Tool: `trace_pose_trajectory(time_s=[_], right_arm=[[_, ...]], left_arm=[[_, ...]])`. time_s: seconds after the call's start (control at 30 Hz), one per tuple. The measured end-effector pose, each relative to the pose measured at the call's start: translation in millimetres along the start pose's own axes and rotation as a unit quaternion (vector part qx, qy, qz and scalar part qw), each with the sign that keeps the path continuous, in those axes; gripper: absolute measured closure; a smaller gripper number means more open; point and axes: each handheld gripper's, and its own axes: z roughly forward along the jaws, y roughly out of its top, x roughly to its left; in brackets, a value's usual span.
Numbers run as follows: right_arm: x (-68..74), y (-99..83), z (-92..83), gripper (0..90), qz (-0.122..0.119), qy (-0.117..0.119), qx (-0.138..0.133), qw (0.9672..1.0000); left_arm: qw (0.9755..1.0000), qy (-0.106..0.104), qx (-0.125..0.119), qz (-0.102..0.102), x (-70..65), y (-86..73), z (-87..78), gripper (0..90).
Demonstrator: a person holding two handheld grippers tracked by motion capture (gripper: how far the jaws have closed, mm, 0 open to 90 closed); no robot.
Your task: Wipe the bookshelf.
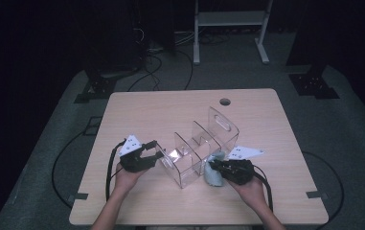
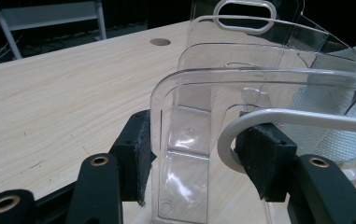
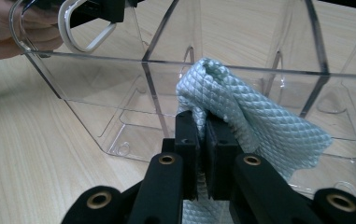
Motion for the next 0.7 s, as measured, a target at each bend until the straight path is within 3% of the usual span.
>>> trace_pose_trajectory(time_s=[0.17,0.27,0.57,0.7], right_arm=[[-14.3,-0.5,-7.2,84.7,0.015,-0.029,-0.009,0.9994],[-20.4,-2.2,-8.9,84.7,0.025,-0.035,-0.012,0.9990],[3.7,3.5,-1.5,84.7,-0.002,-0.002,-0.005,1.0000],[-7.9,3.4,-5.7,84.7,0.008,-0.018,-0.012,0.9997]], left_arm=[[1.0000,0.000,-0.001,-0.001,-0.2,-0.1,0.4,46.1],[1.0000,0.000,-0.001,0.000,-0.4,0.0,0.8,46.1],[1.0000,0.004,0.000,-0.001,-1.0,0.2,0.5,46.1],[1.0000,0.001,0.002,0.001,-1.6,0.8,0.8,44.0]])
